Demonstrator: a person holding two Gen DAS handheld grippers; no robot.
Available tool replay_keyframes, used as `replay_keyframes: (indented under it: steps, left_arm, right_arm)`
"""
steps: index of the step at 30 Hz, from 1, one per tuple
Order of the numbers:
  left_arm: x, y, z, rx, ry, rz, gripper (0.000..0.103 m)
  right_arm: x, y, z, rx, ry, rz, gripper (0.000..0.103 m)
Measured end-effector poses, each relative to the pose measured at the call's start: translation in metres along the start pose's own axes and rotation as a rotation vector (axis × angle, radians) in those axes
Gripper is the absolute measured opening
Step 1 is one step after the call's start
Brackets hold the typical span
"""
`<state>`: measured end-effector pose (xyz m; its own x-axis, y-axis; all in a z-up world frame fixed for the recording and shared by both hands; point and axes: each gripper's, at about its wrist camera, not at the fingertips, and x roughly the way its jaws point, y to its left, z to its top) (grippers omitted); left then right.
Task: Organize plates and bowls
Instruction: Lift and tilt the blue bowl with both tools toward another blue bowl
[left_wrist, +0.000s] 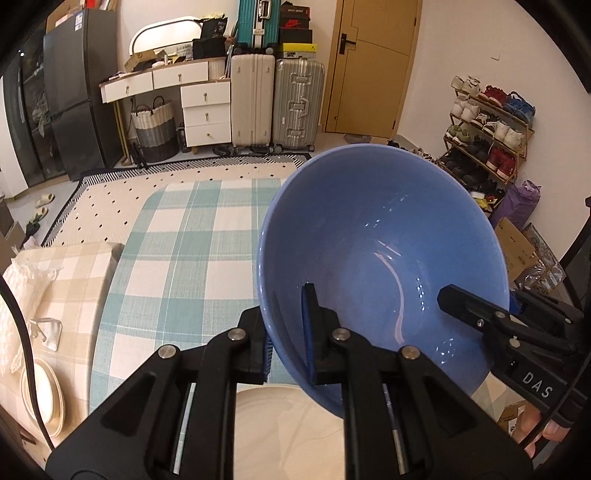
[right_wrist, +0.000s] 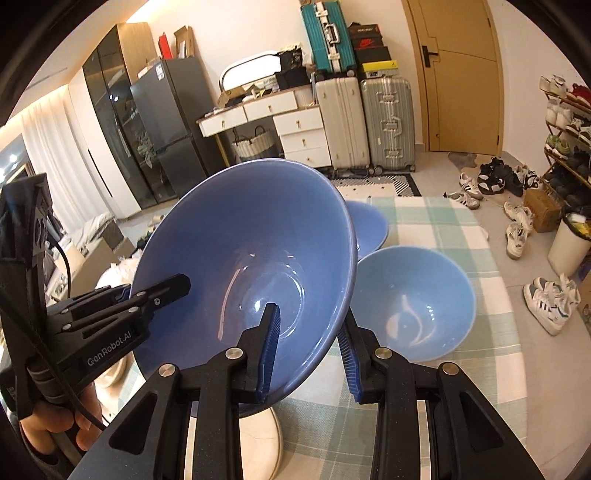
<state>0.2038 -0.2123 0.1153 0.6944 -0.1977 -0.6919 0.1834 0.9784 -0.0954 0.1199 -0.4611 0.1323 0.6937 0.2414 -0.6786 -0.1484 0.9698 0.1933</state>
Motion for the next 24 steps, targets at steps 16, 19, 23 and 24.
replay_keyframes:
  steps: [16, 19, 23, 24]
  left_arm:
    - [-0.046, -0.128, 0.032, 0.095, -0.01, -0.042, 0.012]
    - [-0.039, -0.144, 0.034, 0.104, 0.004, -0.048, 0.012]
    - [-0.022, -0.16, 0.037, 0.111, 0.026, -0.054, 0.012]
    - [-0.018, -0.164, 0.037, 0.114, 0.031, -0.055, 0.012]
  right_arm:
    - [-0.075, -0.063, 0.019, 0.058, -0.065, -0.061, 0.032]
    - [-0.074, -0.075, 0.021, 0.068, -0.059, -0.067, 0.032]
    - [-0.066, -0.09, 0.022, 0.083, -0.044, -0.084, 0.032]
    - [-0.062, -0.094, 0.022, 0.088, -0.038, -0.087, 0.032]
